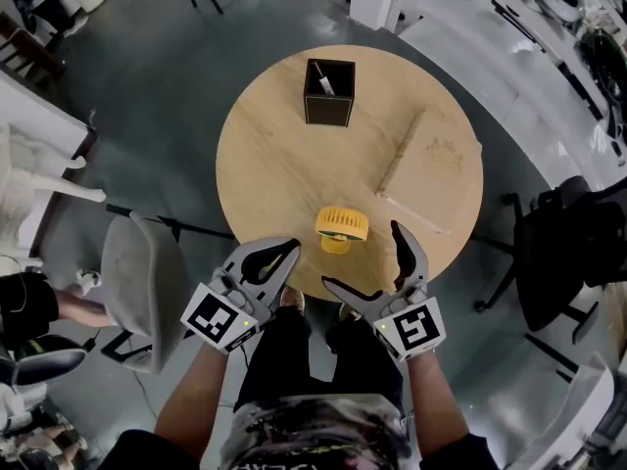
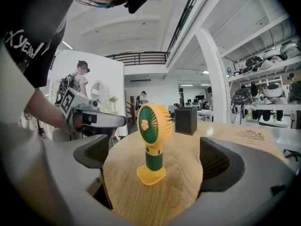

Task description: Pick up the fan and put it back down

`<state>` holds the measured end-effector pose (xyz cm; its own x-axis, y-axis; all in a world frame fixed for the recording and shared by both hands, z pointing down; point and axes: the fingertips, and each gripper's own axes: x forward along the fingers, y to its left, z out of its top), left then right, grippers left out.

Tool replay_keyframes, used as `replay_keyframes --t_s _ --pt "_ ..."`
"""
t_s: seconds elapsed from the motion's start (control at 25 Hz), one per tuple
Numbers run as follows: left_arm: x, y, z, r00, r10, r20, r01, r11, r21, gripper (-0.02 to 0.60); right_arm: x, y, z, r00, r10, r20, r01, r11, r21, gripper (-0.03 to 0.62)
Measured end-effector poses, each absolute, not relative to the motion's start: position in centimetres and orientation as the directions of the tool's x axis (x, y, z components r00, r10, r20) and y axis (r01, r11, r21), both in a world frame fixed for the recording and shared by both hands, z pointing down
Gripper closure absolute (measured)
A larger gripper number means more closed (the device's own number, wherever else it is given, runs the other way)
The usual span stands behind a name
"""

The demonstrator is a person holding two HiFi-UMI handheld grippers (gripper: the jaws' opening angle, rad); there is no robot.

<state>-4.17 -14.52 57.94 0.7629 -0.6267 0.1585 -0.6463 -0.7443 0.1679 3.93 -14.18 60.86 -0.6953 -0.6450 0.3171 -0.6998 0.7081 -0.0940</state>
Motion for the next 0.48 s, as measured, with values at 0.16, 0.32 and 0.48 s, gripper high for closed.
replay_keyframes --t_s 0.16,0.32,0.48 --pt "-4.5 -15.5 58.5 0.762 -0.629 0.155 -0.647 -0.744 0.166 0.569 3.1 -15.6 61.6 -0.695 -0.650 0.306 -0.701 0.708 -0.087 0.010" --pt "-4.8 -16.4 59.2 0.761 -0.630 0.156 -0.649 -0.742 0.169 0.569 2.5 -16.7 62.5 -0.697 -0.645 0.314 -0.697 0.712 -0.086 0.010" --pt "-5.0 -17.2 59.6 0.761 -0.630 0.154 -0.649 -0.742 0.167 0.569 2.1 -17.7 63.1 -0.702 -0.645 0.302 -0.693 0.717 -0.080 0.010"
